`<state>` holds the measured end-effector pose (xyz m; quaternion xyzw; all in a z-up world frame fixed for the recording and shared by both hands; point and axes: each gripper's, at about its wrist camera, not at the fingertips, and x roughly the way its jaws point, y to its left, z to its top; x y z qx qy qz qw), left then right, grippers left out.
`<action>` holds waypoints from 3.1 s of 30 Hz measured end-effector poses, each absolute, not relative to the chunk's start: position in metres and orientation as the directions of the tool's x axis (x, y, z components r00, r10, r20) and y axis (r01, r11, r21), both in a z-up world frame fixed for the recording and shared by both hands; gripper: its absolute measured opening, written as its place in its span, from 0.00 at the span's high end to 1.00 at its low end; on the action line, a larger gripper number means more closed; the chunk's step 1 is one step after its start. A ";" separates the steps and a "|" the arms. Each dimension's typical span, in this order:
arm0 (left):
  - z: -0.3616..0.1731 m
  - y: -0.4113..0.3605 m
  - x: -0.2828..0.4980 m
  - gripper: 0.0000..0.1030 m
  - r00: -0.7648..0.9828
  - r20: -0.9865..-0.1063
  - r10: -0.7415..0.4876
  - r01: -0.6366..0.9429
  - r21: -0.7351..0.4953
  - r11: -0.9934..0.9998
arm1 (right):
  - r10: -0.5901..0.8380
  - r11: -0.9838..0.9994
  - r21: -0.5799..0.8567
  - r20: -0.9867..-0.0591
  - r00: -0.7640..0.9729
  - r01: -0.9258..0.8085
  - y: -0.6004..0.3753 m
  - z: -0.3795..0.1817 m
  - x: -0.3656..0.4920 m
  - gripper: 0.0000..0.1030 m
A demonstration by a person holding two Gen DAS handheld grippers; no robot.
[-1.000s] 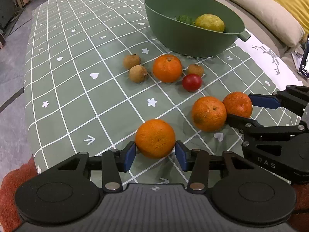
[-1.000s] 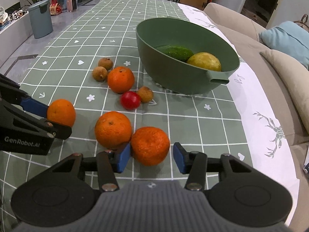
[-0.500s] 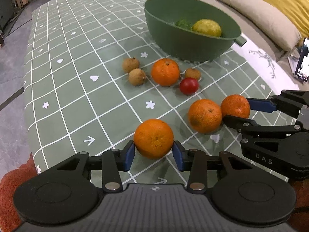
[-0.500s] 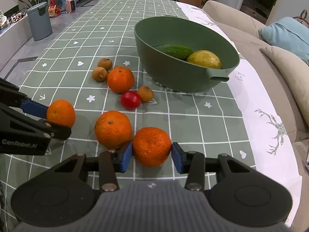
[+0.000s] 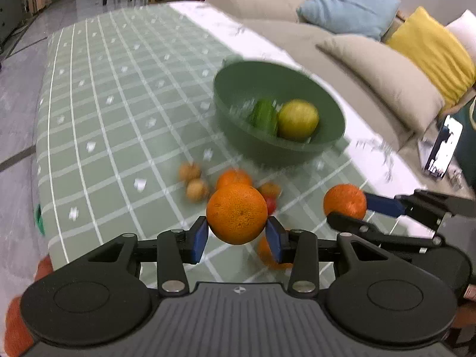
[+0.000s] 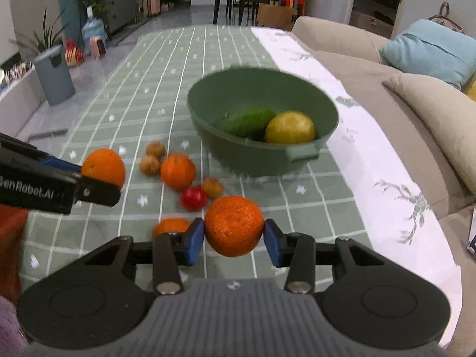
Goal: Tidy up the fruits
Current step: 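Grasp an orange with the left tool while the right tool grasps another orange, then lower both oranges into the green colander and open both tools, then withdraw both tools and approach the remaining oranges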
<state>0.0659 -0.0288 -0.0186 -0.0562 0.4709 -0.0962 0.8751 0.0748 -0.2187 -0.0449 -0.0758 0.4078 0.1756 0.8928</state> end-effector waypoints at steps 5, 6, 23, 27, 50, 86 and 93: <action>0.003 -0.040 0.093 0.54 0.572 -0.789 -0.225 0.138 -0.177 0.974 | 0.272 0.926 0.011 -0.711 0.648 -0.377 -0.223 -0.021 0.093 0.61; 0.005 -0.041 0.098 0.54 0.573 -0.788 -0.225 0.138 -0.178 0.974 | 0.275 0.926 0.012 -0.706 0.652 -0.378 -0.223 -0.018 0.097 0.61; -0.012 -0.069 0.187 0.54 0.382 -0.850 -0.363 0.165 -0.324 0.931 | 0.302 0.872 0.037 -0.825 0.477 -0.488 -0.233 -0.032 0.207 0.61; -0.025 -0.079 0.200 0.54 0.323 -0.868 -0.377 0.154 -0.345 0.926 | 0.324 0.850 0.064 -0.846 0.423 -0.523 -0.234 -0.043 0.221 0.61; -0.037 -0.082 0.210 0.42 0.281 -0.902 -0.327 0.096 -0.312 0.945 | 0.282 0.813 -0.002 -0.873 0.397 -0.582 -0.220 -0.057 0.227 0.60; 0.019 -0.036 0.084 0.32 0.564 -0.777 -0.278 0.163 -0.225 0.961 | 0.221 0.955 0.016 -0.706 0.673 -0.297 -0.225 -0.001 0.101 0.25; -0.014 -0.031 0.064 0.32 0.529 -0.810 -0.252 0.151 -0.203 0.968 | 0.195 0.963 0.021 -0.747 0.636 -0.270 -0.223 -0.029 0.080 0.25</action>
